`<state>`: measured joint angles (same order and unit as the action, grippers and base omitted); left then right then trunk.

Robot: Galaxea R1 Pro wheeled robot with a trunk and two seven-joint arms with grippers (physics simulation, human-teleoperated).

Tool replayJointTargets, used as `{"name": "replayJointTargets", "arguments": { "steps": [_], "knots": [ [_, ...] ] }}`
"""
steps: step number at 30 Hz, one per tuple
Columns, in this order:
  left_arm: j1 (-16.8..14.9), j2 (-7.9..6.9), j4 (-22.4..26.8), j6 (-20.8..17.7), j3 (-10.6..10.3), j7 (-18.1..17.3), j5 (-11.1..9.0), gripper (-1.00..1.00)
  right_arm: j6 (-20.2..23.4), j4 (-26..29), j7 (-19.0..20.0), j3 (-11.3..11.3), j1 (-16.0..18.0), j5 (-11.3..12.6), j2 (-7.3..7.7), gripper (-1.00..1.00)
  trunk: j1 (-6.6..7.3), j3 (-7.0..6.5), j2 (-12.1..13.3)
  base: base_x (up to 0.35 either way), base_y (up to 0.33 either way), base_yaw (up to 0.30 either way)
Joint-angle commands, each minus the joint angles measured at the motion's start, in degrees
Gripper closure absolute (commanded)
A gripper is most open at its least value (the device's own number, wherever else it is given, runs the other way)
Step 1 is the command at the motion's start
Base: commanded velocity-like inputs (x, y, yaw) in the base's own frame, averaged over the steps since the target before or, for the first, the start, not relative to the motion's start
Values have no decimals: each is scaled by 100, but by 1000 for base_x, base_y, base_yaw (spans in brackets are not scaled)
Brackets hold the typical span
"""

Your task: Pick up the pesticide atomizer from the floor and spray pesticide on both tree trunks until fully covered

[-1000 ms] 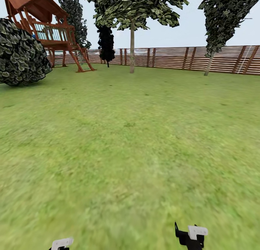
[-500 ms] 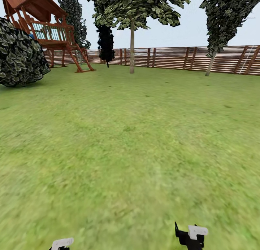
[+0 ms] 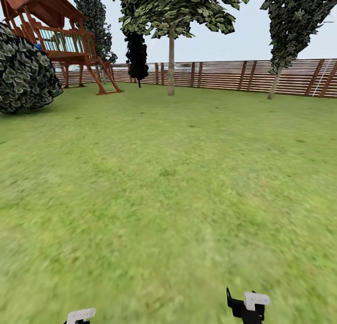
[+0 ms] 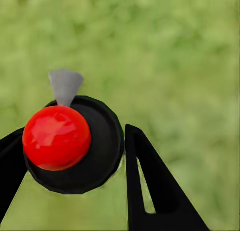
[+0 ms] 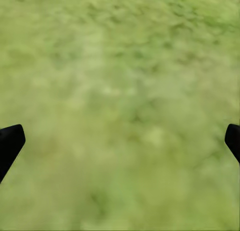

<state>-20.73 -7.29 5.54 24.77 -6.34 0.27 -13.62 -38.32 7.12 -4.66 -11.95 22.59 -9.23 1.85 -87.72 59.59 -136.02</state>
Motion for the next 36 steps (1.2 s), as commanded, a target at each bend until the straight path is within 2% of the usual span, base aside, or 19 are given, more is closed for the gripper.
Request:
{"name": "replayJointTargets", "arguments": {
  "steps": [1, 36],
  "knots": [
    [1, 0, 0, 1, 1, 0, -2, 100, 0, 0, 0, 0, 0, 0, 0, -100, 0, 0, 0, 338, 0, 0],
    [2, 0, 1, 1, 1, 7, -1, 100, 0, -5, 0, 0, 0, 0, 0, -100, 0, 0, 0, 338, 0, 0]
  ]
}}
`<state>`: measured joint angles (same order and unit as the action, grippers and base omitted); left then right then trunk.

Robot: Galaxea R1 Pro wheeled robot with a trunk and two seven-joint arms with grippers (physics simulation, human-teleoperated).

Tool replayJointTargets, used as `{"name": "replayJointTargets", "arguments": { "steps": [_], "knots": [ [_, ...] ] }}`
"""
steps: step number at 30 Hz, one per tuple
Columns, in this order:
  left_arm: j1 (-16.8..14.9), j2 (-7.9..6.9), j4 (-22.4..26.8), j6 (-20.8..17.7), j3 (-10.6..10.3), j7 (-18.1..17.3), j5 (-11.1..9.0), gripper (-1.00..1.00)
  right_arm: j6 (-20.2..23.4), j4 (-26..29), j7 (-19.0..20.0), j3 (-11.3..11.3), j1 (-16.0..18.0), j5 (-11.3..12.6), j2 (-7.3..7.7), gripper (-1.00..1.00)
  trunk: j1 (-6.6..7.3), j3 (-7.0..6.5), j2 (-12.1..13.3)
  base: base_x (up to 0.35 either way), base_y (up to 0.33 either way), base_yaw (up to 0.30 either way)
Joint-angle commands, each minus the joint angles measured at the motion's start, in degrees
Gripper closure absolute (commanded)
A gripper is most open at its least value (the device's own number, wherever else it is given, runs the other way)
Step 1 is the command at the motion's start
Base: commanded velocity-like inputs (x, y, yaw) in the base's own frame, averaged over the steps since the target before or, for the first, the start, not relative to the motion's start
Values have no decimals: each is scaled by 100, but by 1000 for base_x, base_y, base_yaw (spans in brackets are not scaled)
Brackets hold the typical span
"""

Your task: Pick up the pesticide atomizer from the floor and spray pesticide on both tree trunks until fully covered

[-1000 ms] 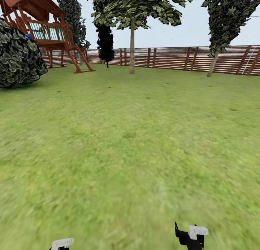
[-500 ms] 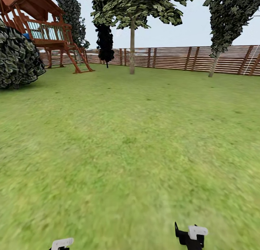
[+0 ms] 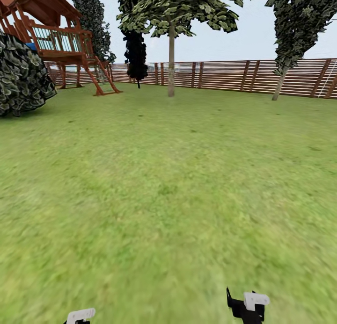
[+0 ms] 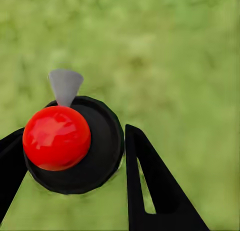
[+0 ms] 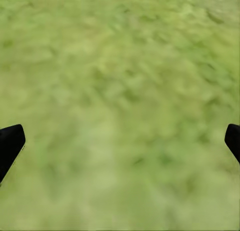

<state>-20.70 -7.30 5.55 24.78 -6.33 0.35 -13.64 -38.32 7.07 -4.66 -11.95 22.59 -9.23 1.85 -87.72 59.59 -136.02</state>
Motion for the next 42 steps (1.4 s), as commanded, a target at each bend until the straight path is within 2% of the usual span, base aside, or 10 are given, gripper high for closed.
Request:
{"name": "replayJointTargets", "arguments": {
  "steps": [1, 32, 42],
  "knots": [
    [2, 0, 2, 0, 0, 0, -1, 100, 0, -2, 0, 0, 0, 0, 0, -100, 0, 0, 0, 338, 0, 0],
    [-1, 0, 8, -9, 0, 1, -2, 100, 0, 2, 9, 0, 1, 0, 0, -100, 0, 0, 0, 338, 0, -1],
    [-2, 0, 8, 0, 0, 1, -5, 100, 2, 0, 9, 0, 0, 0, 0, -100, 0, 0, 0, 338, 0, -110]
  ]
}}
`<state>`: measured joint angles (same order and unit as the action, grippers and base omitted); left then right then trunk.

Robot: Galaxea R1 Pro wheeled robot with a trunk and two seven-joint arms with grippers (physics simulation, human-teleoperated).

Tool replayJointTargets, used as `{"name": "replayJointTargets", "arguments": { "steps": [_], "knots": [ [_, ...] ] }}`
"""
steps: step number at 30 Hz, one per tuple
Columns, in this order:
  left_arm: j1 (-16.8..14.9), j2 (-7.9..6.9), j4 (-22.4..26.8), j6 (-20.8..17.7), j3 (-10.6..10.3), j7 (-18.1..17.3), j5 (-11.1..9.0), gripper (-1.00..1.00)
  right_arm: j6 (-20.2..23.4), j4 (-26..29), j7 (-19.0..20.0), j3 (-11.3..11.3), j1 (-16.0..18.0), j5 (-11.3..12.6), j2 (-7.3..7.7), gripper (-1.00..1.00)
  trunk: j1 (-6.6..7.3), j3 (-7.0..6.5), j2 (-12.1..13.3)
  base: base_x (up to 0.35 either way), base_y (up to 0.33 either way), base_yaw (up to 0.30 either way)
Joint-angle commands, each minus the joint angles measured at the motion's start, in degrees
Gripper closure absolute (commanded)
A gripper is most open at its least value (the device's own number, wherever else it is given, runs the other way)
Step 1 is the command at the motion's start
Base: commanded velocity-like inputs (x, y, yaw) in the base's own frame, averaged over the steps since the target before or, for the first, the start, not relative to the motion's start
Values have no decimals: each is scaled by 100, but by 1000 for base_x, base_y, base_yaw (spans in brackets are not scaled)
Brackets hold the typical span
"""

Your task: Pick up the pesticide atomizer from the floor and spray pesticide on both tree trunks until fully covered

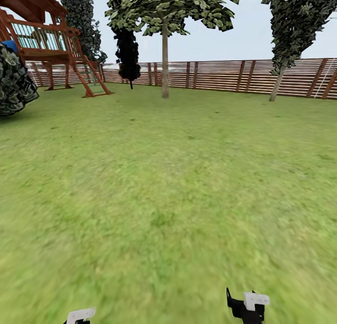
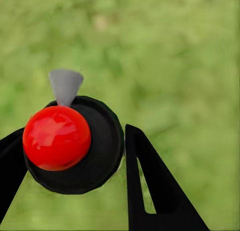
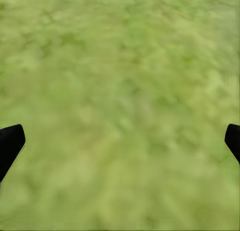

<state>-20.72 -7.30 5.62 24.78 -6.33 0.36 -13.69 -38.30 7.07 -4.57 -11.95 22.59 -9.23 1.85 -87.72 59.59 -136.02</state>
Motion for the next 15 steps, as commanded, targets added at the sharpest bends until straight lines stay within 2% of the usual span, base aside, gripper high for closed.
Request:
{"name": "replayJointTargets", "arguments": {
  "steps": [1, 15],
  "knots": [
    [-1, 0, 0, 0, 1, 0, 1, 100, -1, 0, 0, 0, 0, 0, 0, -100, 0, 0, 0, 338, 0, -1],
    [-1, 0, 0, 9, 1, 0, -1, 100, -2, 1, 0, 0, 0, 0, 0, -100, 0, 0, 0, 338, 0, 0]
  ]
}}
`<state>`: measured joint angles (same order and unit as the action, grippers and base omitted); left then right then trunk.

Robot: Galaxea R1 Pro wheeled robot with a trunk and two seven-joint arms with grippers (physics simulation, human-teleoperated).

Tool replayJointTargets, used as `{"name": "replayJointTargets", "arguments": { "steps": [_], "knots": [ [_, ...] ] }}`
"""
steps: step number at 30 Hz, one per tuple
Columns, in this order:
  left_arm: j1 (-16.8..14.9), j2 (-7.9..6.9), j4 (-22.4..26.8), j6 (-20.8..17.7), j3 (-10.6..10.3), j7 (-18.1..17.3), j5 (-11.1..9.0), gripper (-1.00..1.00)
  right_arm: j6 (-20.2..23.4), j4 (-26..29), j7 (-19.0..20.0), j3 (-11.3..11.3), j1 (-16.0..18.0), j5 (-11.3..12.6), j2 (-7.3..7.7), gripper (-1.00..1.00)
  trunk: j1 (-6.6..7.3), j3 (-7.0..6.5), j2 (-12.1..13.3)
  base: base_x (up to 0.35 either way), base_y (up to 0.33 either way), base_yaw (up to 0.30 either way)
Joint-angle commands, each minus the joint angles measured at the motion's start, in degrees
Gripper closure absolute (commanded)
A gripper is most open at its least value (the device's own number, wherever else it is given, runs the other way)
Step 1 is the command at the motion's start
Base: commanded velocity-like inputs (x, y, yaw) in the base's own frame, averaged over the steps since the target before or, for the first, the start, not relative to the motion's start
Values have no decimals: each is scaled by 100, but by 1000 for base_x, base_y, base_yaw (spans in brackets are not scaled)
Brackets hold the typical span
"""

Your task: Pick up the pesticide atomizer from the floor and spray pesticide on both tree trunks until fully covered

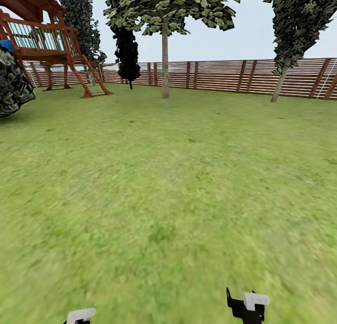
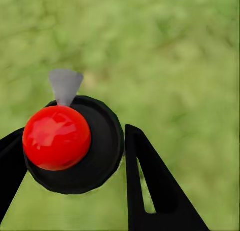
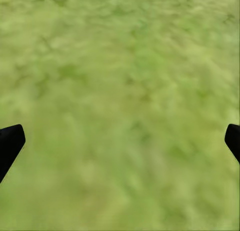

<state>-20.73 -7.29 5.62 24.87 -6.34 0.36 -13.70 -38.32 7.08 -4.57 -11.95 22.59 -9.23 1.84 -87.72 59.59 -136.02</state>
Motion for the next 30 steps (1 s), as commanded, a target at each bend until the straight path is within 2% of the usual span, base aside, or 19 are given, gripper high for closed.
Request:
{"name": "replayJointTargets", "arguments": {
  "steps": [1, 30],
  "knots": [
    [2, 0, 0, 0, 1, 0, -1, 100, 0, -2, 0, 0, 0, 0, 0, -100, 0, 0, 0, 338, 0, 0],
    [1, 0, 0, -8, 1, 0, 3, 100, 0, -4, 0, 0, 0, 0, -6, -100, 0, 0, 0, 338, 0, 0]
  ]
}}
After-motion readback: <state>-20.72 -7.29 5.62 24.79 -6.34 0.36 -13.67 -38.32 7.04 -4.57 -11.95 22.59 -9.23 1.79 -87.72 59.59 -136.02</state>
